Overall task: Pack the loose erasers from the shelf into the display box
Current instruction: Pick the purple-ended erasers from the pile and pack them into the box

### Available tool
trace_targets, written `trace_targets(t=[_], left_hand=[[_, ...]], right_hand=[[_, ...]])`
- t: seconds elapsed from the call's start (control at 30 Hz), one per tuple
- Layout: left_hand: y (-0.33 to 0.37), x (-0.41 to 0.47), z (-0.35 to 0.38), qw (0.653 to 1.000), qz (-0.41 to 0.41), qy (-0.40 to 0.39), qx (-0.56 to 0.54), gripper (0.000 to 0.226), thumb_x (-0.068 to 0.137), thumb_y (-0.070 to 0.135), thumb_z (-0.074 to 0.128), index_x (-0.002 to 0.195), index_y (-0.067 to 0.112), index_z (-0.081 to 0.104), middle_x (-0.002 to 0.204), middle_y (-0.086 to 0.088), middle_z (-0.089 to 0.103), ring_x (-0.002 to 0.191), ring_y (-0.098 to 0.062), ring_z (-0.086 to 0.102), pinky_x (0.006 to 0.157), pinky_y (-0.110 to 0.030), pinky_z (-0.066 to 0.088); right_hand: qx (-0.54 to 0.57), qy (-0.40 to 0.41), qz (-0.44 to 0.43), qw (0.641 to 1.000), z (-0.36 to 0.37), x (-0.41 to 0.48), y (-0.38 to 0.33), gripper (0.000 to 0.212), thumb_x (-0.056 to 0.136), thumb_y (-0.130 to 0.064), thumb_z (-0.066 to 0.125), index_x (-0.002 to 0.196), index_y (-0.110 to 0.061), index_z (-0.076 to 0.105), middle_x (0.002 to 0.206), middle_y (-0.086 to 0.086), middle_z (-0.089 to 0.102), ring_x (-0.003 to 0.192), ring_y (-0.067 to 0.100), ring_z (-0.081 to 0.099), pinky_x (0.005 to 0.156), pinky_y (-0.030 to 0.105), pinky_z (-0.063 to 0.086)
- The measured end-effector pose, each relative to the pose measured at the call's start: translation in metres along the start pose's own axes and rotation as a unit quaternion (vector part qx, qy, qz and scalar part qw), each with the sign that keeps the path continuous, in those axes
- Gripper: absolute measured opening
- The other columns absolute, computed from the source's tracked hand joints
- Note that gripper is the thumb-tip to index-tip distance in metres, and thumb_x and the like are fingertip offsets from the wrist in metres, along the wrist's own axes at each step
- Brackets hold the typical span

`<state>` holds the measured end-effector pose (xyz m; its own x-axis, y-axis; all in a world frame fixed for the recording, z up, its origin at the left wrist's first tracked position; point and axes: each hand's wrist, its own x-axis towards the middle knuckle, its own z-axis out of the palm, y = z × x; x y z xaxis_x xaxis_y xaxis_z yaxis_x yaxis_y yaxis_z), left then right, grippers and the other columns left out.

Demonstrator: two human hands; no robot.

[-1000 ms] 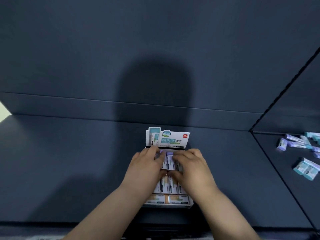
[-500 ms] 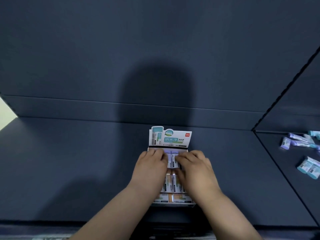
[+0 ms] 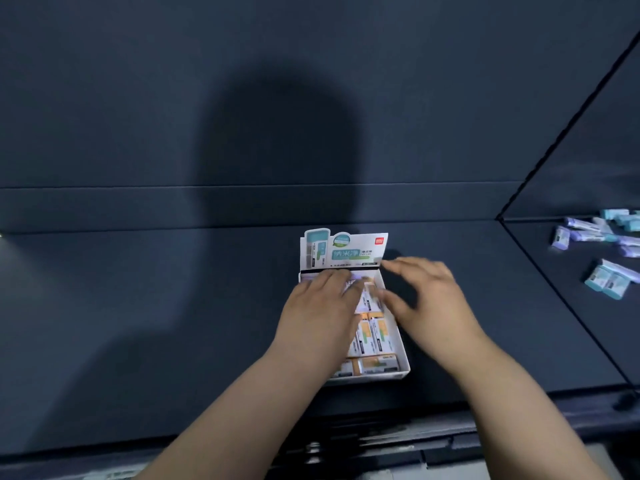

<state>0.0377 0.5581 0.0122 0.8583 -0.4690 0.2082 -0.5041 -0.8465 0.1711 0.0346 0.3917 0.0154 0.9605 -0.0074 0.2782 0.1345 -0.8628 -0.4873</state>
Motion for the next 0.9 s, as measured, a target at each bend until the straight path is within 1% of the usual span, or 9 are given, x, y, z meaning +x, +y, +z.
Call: trace_targets(t=[0.07,0.13,0.2,0.27,0.4,0.5,0.6,0.77,0.9], left_hand=[[0.008,0.002,-0.003,1.000,0.025,0.001,0.002,0.050,0.082,0.034,0.064,0.127,0.015,0.054,0.125,-0.002,0.058,0.118,-0.021,0.052,0.095,-0.034,0.042],[0.016,0.006,-0.002,0.999,0.040,0.003,-0.012,0.052,0.091,0.037,0.051,0.137,0.016,0.041,0.135,-0.001,0.048,0.127,-0.020,0.041,0.103,-0.034,0.031],[0.028,0.008,-0.004,0.999,0.040,0.005,0.002,0.052,0.090,0.037,0.051,0.137,0.016,0.042,0.133,-0.002,0.051,0.124,-0.021,0.045,0.103,-0.033,0.031],[0.045,0.011,-0.005,0.999,0.035,0.003,0.024,0.052,0.087,0.036,0.057,0.133,0.014,0.048,0.125,-0.004,0.058,0.118,-0.023,0.052,0.100,-0.033,0.036],[0.086,0.019,0.003,0.999,0.034,0.020,0.032,0.056,0.093,0.039,0.043,0.142,0.016,0.030,0.137,-0.002,0.045,0.130,-0.021,0.035,0.106,-0.034,0.023],[0.127,0.025,0.010,0.998,0.025,0.026,0.046,0.057,0.094,0.042,0.039,0.144,0.018,0.024,0.140,-0.001,0.040,0.132,-0.020,0.030,0.107,-0.033,0.019],[0.175,0.033,0.019,0.998,0.019,0.032,0.045,0.059,0.094,0.044,0.039,0.145,0.019,0.021,0.143,0.001,0.037,0.133,-0.019,0.028,0.109,-0.033,0.017],[0.239,0.047,0.035,0.999,-0.003,0.035,0.040,0.062,0.093,0.046,0.040,0.146,0.021,0.019,0.144,0.002,0.036,0.134,-0.017,0.027,0.110,-0.032,0.018],[0.269,0.058,0.044,0.999,-0.008,0.017,0.037,0.062,0.094,0.046,0.039,0.146,0.021,0.018,0.145,0.003,0.035,0.134,-0.017,0.028,0.109,-0.032,0.019]], right_hand=[[-0.019,-0.021,-0.003,1.000,-0.008,-0.004,0.004,0.047,0.078,-0.035,0.069,0.122,-0.020,0.059,0.124,-0.001,0.057,0.117,0.019,0.045,0.104,0.033,0.034],[-0.031,-0.042,-0.007,0.999,-0.014,-0.010,0.009,0.051,0.078,-0.038,0.068,0.124,-0.020,0.057,0.128,-0.001,0.055,0.120,0.019,0.043,0.105,0.037,0.034],[-0.049,-0.054,-0.017,0.997,-0.022,-0.018,0.017,0.055,0.077,-0.042,0.067,0.126,-0.020,0.055,0.130,-0.001,0.053,0.122,0.019,0.041,0.105,0.039,0.034],[-0.057,-0.060,-0.025,0.996,-0.032,-0.025,0.028,0.059,0.076,-0.045,0.067,0.127,-0.019,0.054,0.131,-0.001,0.052,0.124,0.019,0.040,0.106,0.039,0.033],[-0.059,-0.067,-0.042,0.995,-0.060,-0.037,0.060,0.063,0.075,-0.046,0.067,0.130,-0.019,0.051,0.133,-0.002,0.050,0.127,0.016,0.036,0.108,0.036,0.031],[-0.071,-0.071,-0.057,0.993,-0.090,-0.046,0.092,0.066,0.075,-0.050,0.065,0.132,-0.021,0.049,0.134,-0.004,0.048,0.128,0.014,0.034,0.109,0.032,0.029],[-0.080,-0.065,-0.061,0.993,-0.123,-0.060,0.134,0.067,0.074,-0.052,0.064,0.133,-0.023,0.047,0.135,-0.006,0.046,0.129,0.011,0.031,0.109,0.027,0.026],[-0.093,-0.076,-0.040,0.992,-0.168,-0.080,0.199,0.069,0.075,-0.052,0.065,0.134,-0.022,0.045,0.136,-0.005,0.044,0.130,0.013,0.031,0.110,0.031,0.028],[-0.102,-0.079,-0.029,0.991,-0.188,-0.087,0.232,0.069,0.076,-0.051,0.065,0.135,-0.022,0.044,0.137,-0.006,0.044,0.130,0.013,0.030,0.110,0.031,0.029]])
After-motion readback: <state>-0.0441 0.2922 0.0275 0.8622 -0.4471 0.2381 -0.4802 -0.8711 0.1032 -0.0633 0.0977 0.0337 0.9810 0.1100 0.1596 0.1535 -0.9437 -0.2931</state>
